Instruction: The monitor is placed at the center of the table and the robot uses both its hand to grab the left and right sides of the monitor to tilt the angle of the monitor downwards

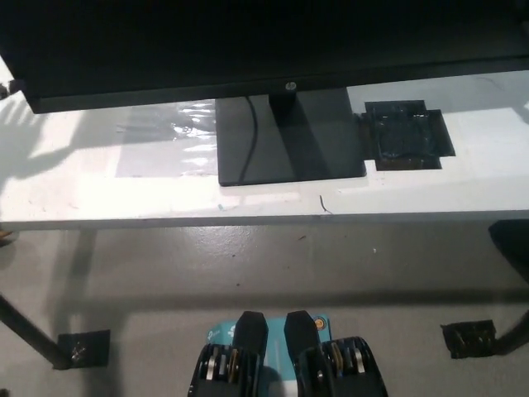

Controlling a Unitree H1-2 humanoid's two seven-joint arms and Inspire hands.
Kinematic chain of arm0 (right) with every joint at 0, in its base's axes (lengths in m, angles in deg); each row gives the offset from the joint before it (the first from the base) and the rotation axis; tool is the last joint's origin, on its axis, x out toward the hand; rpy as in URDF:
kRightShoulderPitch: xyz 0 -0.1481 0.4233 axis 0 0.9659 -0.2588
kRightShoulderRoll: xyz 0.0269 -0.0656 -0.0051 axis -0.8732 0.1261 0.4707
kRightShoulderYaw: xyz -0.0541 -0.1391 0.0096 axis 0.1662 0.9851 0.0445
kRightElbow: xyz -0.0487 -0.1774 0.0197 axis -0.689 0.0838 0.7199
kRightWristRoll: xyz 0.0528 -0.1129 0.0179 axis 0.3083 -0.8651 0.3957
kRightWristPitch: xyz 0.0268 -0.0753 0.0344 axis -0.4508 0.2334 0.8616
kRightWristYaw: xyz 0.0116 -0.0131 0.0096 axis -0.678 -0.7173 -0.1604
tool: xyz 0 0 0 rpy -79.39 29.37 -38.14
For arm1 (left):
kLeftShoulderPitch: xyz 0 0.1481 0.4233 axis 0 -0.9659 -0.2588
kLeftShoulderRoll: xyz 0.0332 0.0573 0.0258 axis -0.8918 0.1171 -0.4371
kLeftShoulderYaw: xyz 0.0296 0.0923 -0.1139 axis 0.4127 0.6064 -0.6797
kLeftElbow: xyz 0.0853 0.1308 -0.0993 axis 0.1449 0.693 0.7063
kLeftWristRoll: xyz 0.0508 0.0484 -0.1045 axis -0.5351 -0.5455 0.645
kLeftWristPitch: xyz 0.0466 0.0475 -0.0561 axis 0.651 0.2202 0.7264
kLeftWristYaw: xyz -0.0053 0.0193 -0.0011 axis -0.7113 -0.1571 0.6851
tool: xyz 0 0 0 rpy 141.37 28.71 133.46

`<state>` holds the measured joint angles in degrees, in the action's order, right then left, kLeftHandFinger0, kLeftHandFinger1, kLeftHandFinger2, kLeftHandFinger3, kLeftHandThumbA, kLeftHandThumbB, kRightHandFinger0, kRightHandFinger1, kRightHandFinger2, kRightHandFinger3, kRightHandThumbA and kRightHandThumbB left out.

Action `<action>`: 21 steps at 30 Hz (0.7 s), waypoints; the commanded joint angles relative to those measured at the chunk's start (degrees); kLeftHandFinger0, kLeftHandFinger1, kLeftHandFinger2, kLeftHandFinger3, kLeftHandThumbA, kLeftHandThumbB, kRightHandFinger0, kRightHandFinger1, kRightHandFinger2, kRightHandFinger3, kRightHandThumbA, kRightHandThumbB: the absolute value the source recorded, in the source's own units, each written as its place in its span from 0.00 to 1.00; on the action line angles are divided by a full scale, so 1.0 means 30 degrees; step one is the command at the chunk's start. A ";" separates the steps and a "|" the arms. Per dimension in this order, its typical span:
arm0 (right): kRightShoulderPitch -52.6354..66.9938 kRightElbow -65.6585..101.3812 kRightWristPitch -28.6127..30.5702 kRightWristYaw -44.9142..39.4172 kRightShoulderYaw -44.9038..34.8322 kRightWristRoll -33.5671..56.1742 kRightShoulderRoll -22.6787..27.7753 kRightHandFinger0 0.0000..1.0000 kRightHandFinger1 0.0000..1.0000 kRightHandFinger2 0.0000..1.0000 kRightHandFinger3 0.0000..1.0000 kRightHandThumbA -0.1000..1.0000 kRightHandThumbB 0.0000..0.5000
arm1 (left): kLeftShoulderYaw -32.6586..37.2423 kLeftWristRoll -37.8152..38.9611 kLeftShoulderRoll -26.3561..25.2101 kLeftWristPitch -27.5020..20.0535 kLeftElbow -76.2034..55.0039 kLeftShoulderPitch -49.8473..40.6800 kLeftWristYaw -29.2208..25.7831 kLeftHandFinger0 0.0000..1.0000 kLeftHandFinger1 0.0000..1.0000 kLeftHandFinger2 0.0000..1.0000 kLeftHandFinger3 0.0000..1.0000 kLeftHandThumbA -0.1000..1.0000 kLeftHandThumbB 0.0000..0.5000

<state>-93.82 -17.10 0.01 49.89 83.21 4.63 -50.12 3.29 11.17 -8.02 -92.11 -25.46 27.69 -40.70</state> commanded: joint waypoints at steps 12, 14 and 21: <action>0.7636 1.1268 -0.4052 -1.0333 -0.8992 1.3751 0.2697 1.00 1.00 1.00 1.00 0.75 1.00 | -1.1607 1.7327 -0.1668 0.2566 -1.2511 -1.3691 0.6216 1.00 1.00 1.00 1.00 1.00 0.72; 0.8544 1.2347 -0.4359 -1.0203 -0.9441 1.4135 0.2789 1.00 1.00 1.00 1.00 0.75 1.00 | -1.2116 1.7578 -0.1454 0.2680 -1.3506 -1.4706 0.5979 1.00 1.00 1.00 1.00 1.00 0.78; 1.1802 1.6432 -0.5418 -0.9297 -1.1615 1.6099 0.2458 1.00 1.00 1.00 1.00 0.73 1.00 | -1.2905 1.7822 -0.0874 0.2628 -1.8173 -1.7516 0.4872 1.00 1.00 1.00 1.00 1.00 0.80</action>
<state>-65.56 4.68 -6.02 35.43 63.88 21.88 -49.97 -20.98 32.98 -6.62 -90.20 -53.65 -14.91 -31.44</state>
